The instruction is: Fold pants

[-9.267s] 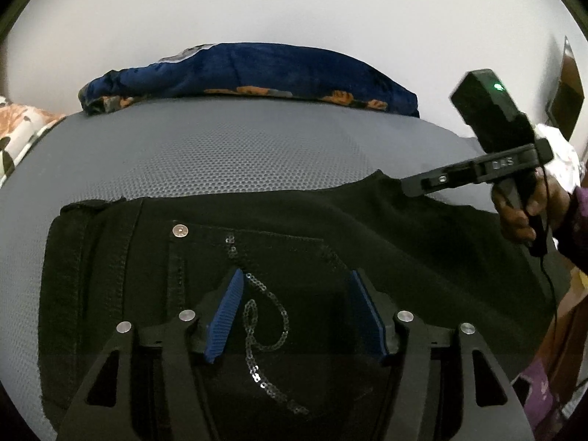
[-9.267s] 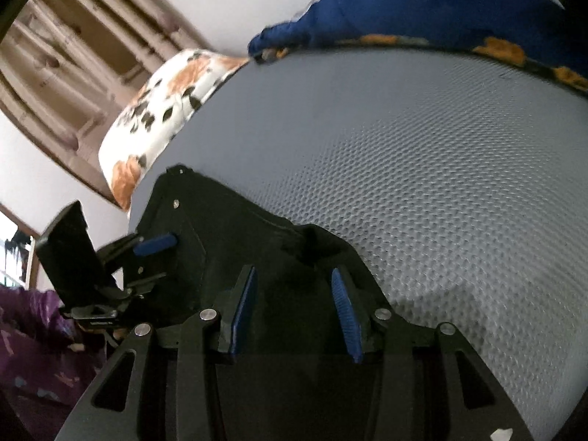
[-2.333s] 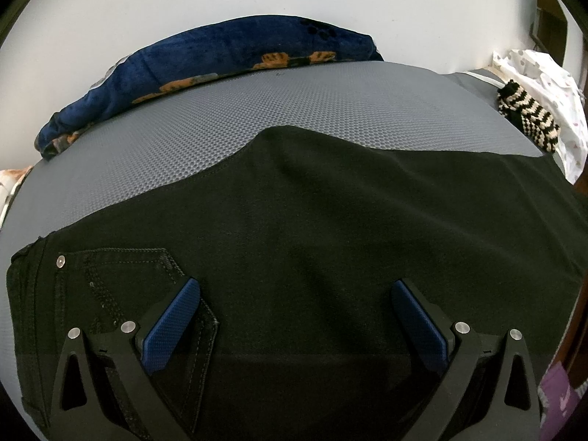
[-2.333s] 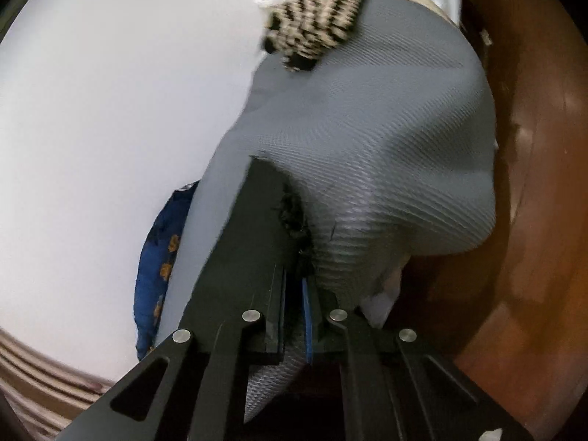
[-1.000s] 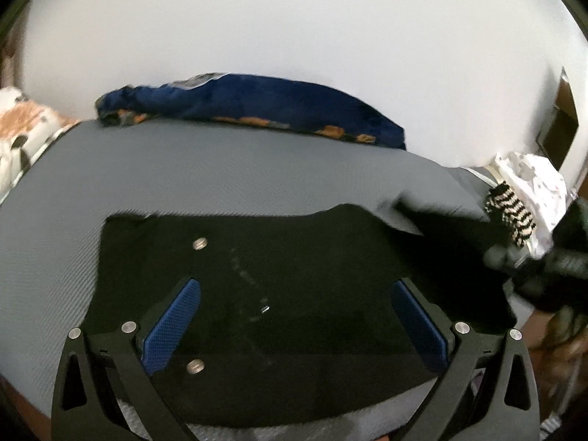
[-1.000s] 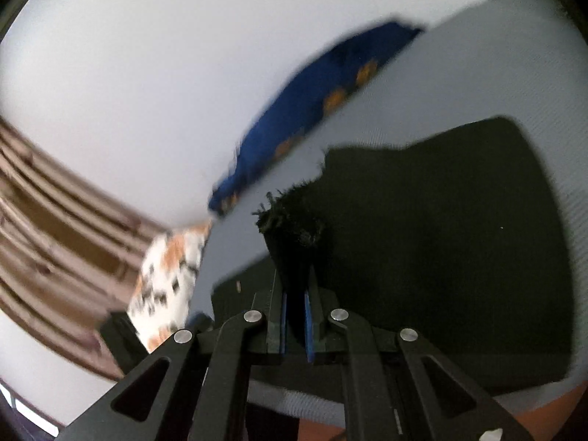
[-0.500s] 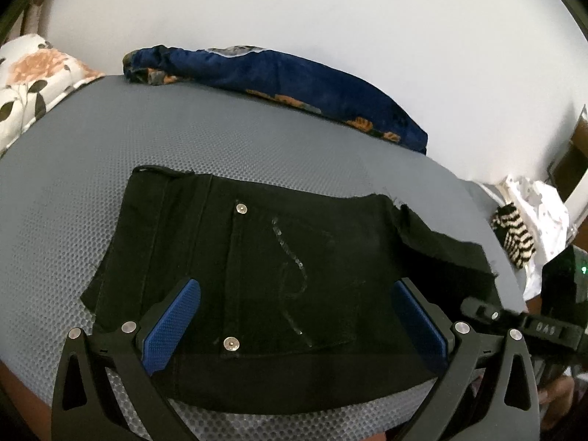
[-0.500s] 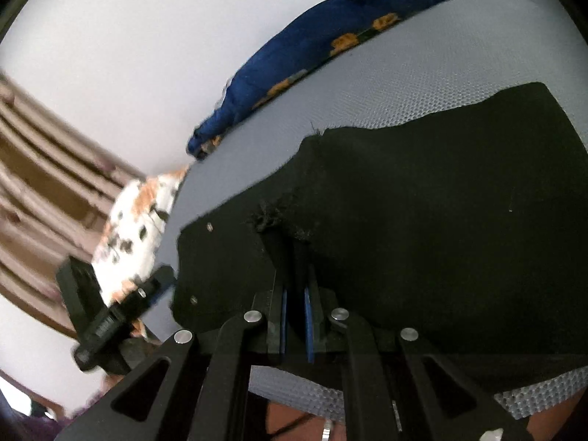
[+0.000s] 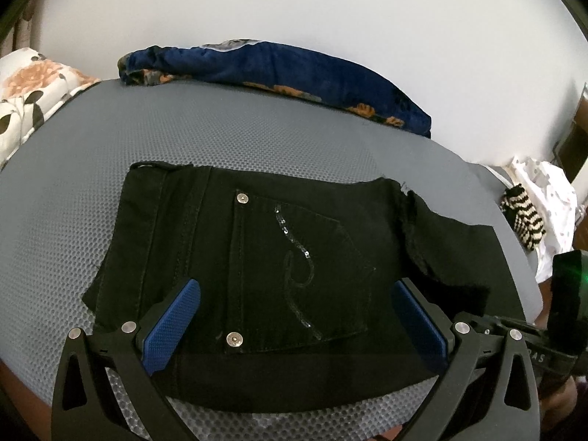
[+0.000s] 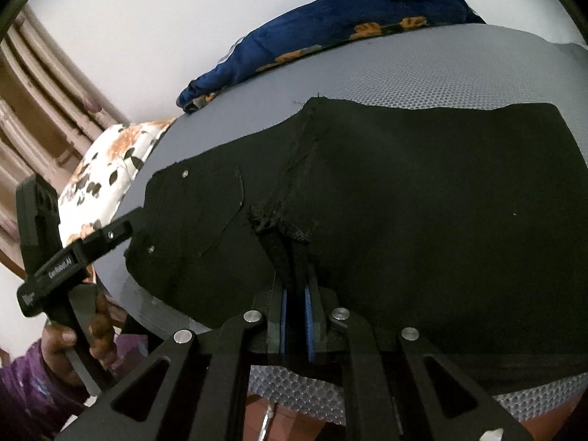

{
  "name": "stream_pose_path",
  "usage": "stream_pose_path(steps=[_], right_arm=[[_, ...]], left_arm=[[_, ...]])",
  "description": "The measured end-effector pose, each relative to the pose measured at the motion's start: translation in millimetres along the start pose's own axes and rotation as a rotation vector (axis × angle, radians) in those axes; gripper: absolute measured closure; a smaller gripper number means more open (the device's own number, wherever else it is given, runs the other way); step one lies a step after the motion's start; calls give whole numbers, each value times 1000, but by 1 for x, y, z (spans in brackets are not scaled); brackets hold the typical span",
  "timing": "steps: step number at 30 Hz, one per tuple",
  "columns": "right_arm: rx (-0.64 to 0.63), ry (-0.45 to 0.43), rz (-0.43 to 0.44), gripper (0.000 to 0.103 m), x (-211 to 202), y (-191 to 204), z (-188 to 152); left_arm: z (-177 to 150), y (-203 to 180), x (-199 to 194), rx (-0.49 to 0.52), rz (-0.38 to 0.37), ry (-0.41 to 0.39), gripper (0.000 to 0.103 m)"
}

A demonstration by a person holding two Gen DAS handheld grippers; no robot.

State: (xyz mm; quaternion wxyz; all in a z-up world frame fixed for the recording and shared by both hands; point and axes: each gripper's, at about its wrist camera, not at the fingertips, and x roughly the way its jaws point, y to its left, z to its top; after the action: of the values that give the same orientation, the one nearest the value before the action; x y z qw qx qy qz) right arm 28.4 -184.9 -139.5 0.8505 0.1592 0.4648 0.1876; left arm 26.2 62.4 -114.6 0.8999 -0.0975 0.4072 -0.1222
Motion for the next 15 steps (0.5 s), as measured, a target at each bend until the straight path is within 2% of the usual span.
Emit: stream_pose_path(steps=[10, 15], right_arm=[[-29, -20, -1, 93, -5, 6, -6], [-67, 4, -4, 93, 2, 9, -11]], left_arm=[[1, 4, 1, -9, 2, 8, 0], [-2, 4, 6, -10, 1, 39, 0]])
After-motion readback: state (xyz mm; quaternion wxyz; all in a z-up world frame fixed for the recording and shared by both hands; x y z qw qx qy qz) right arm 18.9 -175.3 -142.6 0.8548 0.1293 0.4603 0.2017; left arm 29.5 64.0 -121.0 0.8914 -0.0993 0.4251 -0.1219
